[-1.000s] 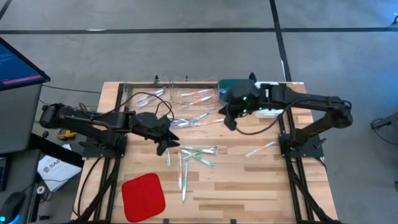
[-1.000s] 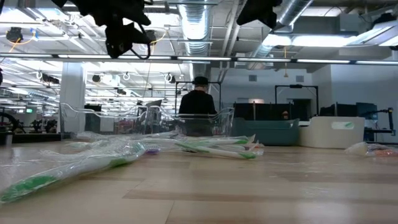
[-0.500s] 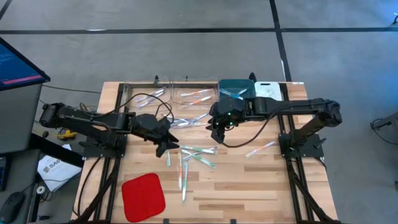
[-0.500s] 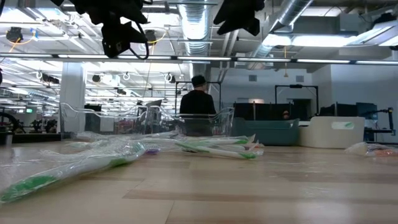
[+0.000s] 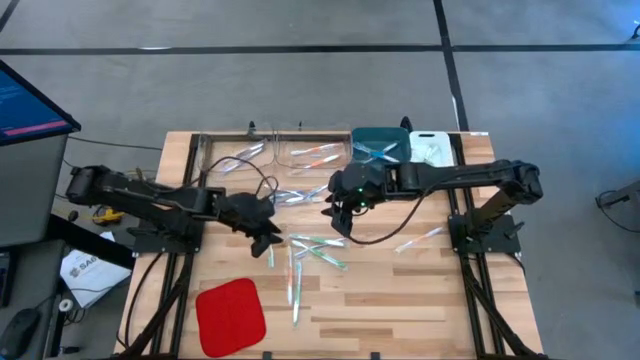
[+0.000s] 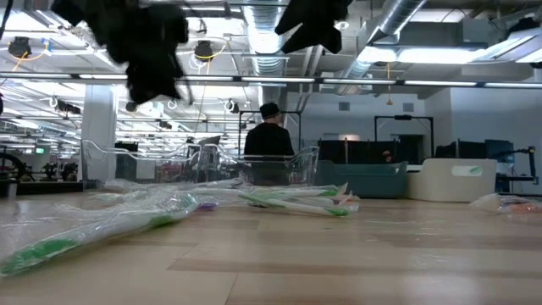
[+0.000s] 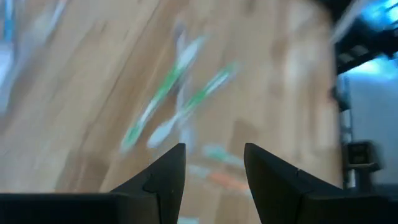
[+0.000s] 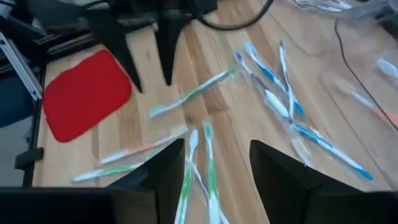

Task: Pick & Place Toothbrushes
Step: Put the violet toothbrush into the left transparent bin, then put the green toothbrush into the white bin

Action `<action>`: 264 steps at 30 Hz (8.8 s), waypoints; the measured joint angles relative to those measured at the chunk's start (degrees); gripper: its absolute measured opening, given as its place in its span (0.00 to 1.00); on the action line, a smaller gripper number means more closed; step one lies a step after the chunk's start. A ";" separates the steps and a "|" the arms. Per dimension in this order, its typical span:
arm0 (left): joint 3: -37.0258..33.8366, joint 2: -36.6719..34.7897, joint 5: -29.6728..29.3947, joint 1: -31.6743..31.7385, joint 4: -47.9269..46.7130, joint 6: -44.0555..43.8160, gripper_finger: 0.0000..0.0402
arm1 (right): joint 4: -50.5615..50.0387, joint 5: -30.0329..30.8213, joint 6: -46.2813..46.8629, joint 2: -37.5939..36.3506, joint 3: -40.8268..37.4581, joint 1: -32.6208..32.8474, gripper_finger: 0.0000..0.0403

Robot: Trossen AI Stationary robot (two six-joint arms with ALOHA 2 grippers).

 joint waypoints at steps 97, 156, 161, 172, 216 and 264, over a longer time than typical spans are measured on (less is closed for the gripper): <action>-8.42 20.11 -4.64 19.77 16.78 34.96 0.40 | 4.43 -0.02 6.85 0.83 0.11 0.99 0.33; 2.95 -9.05 -15.83 13.53 -9.14 28.10 0.03 | 5.00 -0.04 6.42 0.85 0.11 0.90 0.33; 11.93 -5.77 -18.33 19.14 -14.00 35.28 0.03 | 5.97 -0.01 6.22 0.85 0.10 0.90 0.33; 22.29 7.56 -13.45 43.02 -20.35 46.05 0.03 | 5.89 0.00 6.22 0.85 0.11 0.18 0.33; 9.50 25.51 -2.14 63.49 -11.91 49.79 0.03 | 27.35 10.95 8.80 -20.32 -28.37 -1.24 0.33; 9.68 -8.48 7.26 30.48 1.93 13.02 0.43 | 32.68 -0.16 11.35 -20.28 -19.95 -12.41 0.33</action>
